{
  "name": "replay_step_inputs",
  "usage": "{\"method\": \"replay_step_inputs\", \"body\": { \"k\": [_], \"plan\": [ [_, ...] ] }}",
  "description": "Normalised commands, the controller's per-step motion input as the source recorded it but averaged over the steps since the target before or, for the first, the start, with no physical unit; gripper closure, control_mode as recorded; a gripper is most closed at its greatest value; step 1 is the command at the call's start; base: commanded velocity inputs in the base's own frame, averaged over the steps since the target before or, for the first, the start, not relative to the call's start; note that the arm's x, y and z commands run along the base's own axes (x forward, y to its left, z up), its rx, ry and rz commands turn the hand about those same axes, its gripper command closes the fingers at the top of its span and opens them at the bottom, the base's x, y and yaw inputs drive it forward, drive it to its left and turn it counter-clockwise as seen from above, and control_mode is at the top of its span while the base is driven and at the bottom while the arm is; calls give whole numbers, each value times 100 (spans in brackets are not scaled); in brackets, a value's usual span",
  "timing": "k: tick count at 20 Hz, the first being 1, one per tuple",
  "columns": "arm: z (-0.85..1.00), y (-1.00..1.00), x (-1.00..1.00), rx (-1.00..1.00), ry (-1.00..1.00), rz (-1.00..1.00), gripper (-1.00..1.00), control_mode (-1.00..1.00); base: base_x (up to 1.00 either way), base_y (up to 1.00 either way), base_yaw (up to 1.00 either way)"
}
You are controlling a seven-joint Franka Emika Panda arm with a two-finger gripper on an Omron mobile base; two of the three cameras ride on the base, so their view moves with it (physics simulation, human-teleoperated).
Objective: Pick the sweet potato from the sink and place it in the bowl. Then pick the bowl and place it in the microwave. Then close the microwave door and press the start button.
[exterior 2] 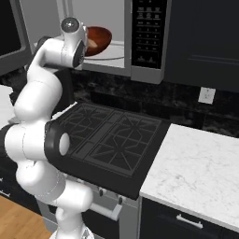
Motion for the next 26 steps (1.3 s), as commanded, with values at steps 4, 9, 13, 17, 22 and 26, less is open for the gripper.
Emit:
{"method": "replay_step_inputs", "body": {
  "k": [4,9,13,17,22,26],
  "plan": [
    [-12,0,34,0,0,0,100,-100,0,0,0],
    [-13,2,27,0,0,0,-100,-100,0,0,0],
    [0,21,0,-4,-16,0,-100,-100,0,0,0],
    [3,31,-53,-11,-62,7,-100,-100,0,0,0],
    [11,25,-97,-6,-34,8,-100,-100,0,0,0],
    [53,0,-100,2,-14,4,-100,-100,0,0,0]
  ]
}}
